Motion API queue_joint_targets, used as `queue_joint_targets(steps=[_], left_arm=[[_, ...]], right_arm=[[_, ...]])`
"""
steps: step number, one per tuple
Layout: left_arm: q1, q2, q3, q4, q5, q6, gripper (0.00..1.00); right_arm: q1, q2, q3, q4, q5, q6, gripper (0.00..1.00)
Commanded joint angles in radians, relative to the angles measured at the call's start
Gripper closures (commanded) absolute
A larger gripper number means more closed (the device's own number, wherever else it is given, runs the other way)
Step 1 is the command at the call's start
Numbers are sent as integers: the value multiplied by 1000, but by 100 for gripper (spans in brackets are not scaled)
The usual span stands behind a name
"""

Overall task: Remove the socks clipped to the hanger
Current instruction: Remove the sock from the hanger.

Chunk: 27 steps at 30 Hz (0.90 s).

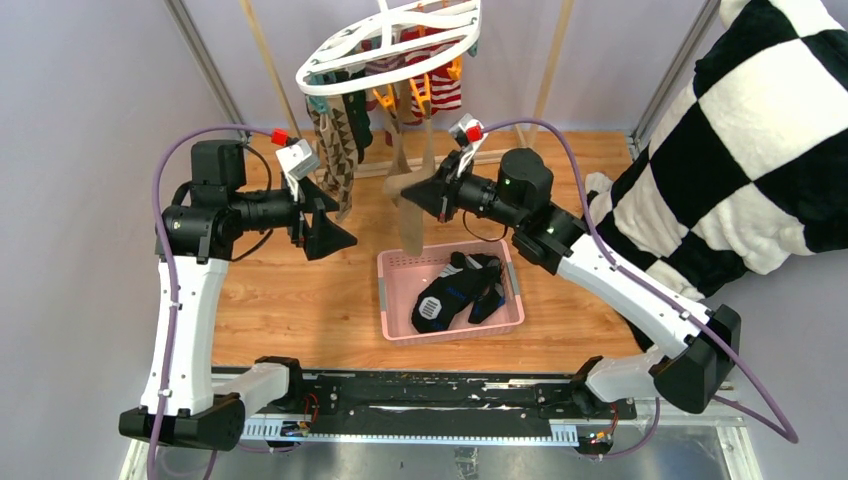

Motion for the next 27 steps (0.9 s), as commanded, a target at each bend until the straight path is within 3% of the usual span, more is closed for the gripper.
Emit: queue_joint_targets(steps=[1,10,18,21,27], left_arm=[[3,-3,-7,7,97,0,3],[4,10,-7,7,166,9,2],[4,15,-10,6,224,6,6],[5,20,-18,7,221,7,14],[4,36,-26,6,218,-3,39]], right_arm=[[47,7,-21,40,-202,121,100],[93,87,26,232,-344,288,98],[113,132,92,250,-419,328,97],[114,137,83,286,-431,353,97],[115,150,89,300,-455,369,93]])
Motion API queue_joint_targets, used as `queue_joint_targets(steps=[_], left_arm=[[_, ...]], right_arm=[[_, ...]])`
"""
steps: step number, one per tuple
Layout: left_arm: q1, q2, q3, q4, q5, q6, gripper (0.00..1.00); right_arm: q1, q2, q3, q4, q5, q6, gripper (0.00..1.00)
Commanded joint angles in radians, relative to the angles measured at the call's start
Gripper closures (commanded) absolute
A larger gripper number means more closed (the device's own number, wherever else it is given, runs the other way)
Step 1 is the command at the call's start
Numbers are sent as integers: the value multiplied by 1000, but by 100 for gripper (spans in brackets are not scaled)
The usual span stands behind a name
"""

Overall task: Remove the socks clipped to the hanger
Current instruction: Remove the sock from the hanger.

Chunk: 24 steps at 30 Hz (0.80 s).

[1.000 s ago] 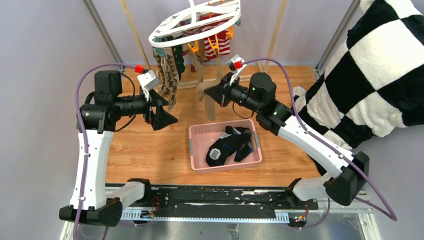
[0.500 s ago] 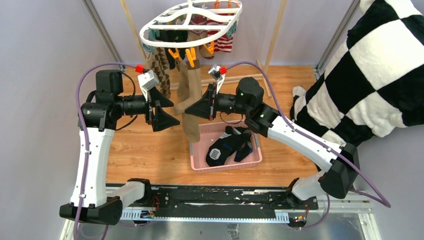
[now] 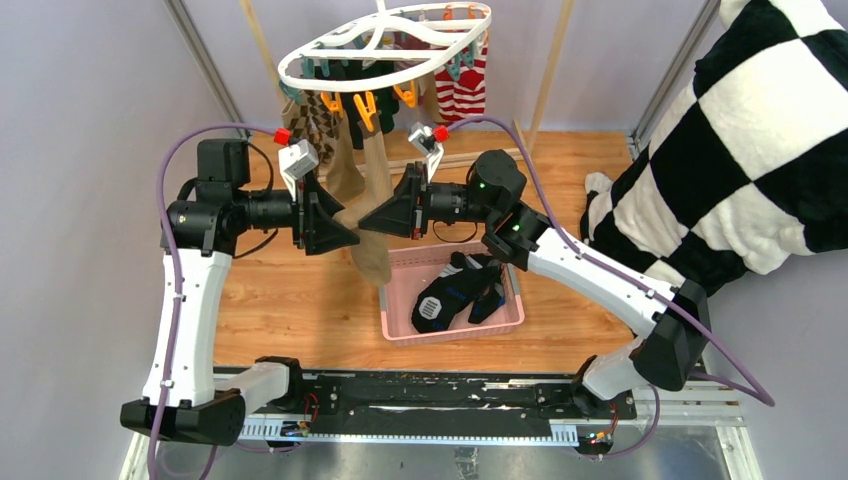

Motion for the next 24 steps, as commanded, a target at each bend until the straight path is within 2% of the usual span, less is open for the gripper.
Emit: queue_joint_targets(steps=[1,9,10,13,16,17,18,19,20,21,24], left_arm=[[4,19,-9,2,19,-2,42],[3,8,3,2,60,-2,50],[4,3,5,2,57,-1,55],[4,-9,4,2,46,2,80],[3,-24,-6,3,24,5,99],[3,-30,-11,4,15,9,100],[4,-37,-14,4,9,14,100],[4,-39,-15,3,3,15,100],[4,-43,-18,3,1,17,100],[4,-46,-21,2,2,16,100],[4,-57,-26,2,2,23,100]], right_arm=[[17,17,29,33,-61,32,92],[17,28,24,32,-47,37,89],[17,29,26,33,-46,38,89],[17,33,36,24,-46,38,84],[16,30,47,-5,-29,21,68],[15,23,47,-17,-10,14,60],[14,13,49,-35,19,-10,48],[14,2,54,-74,70,-37,43],[15,-11,63,-117,128,-72,32],[14,-23,76,-167,197,-107,25],[12,-53,121,-306,445,-192,19]])
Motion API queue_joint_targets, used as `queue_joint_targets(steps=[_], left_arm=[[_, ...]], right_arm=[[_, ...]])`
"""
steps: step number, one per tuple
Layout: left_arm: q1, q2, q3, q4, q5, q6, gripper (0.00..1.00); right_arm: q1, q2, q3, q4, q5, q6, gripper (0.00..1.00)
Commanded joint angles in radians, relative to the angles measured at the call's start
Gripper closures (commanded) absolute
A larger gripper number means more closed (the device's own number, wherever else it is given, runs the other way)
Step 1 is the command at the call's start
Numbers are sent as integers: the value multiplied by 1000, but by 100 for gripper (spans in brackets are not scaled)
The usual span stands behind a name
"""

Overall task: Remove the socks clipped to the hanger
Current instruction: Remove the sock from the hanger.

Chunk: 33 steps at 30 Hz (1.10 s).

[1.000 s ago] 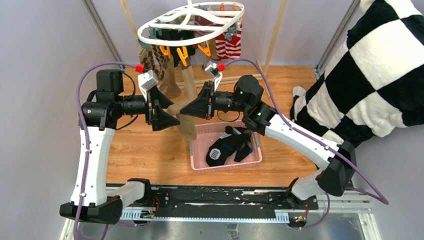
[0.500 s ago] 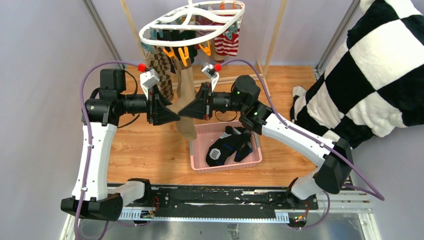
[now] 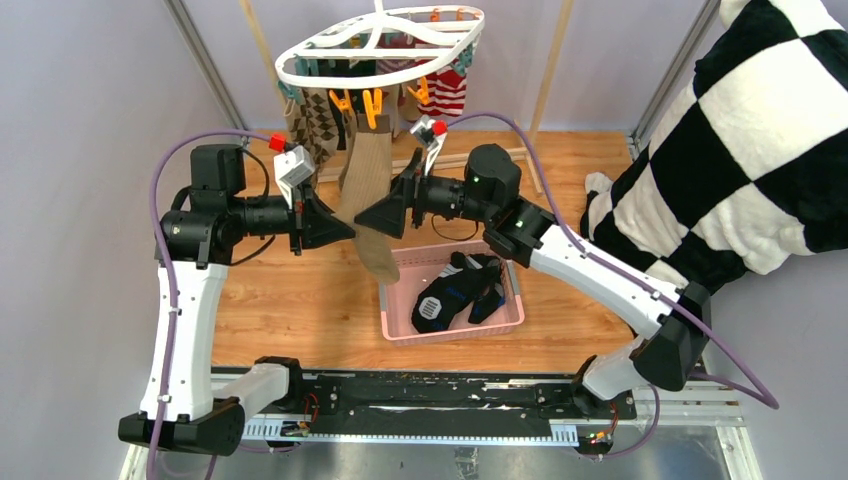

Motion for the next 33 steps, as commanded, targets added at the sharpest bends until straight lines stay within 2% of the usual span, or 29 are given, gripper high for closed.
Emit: queue_joint_targets(steps=[1,5,12,23,30,33], left_arm=[[3,-26,-17,2,-3,20,100],[3,-29,-27,2,2,18,100],[2,-24,-25,0,-7,20,100],[-8,-20,-10,1,-45,25,100],[-48,-32,-17,2,-80,26,100],[-59,-42,-27,2,-86,26,100]], right_arm=[[10,-70,87,-193,366,-154,18],[-7,-45,160,-197,482,-201,15],[-11,82,371,-232,554,-233,12],[31,226,601,-305,668,-327,7],[51,284,666,-306,675,-335,8],[76,269,638,-300,682,-347,9]])
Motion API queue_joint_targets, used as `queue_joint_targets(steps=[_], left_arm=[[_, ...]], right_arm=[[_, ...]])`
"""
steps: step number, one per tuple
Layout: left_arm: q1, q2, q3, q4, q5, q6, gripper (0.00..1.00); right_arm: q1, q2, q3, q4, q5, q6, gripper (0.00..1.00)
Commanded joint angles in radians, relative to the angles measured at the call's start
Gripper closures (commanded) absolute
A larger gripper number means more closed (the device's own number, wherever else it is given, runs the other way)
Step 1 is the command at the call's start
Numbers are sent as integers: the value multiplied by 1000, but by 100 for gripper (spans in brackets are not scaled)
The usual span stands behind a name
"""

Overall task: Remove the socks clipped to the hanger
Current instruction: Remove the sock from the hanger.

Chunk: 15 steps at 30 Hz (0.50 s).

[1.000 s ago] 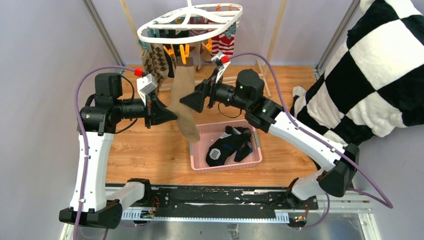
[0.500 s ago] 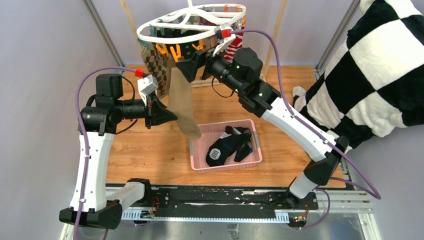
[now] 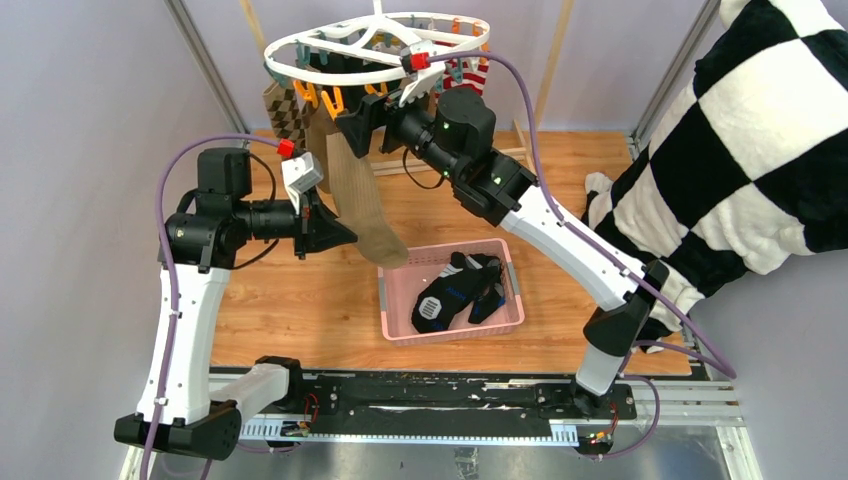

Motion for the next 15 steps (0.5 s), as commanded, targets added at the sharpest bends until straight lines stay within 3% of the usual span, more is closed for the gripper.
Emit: queue_joint_targets(steps=[1,9,15], left_arm=[[-18,-27,-7,2,-19,10,100],[-21,-54,-15,3,-33,21,100],[-46,-42,-1,2,-54,8,100]], right_arm=[[47,-22,-14,12,42,-36,9],[108,-219,-272,105,140,-40,9],[105,-120,-99,-31,115,-60,9]])
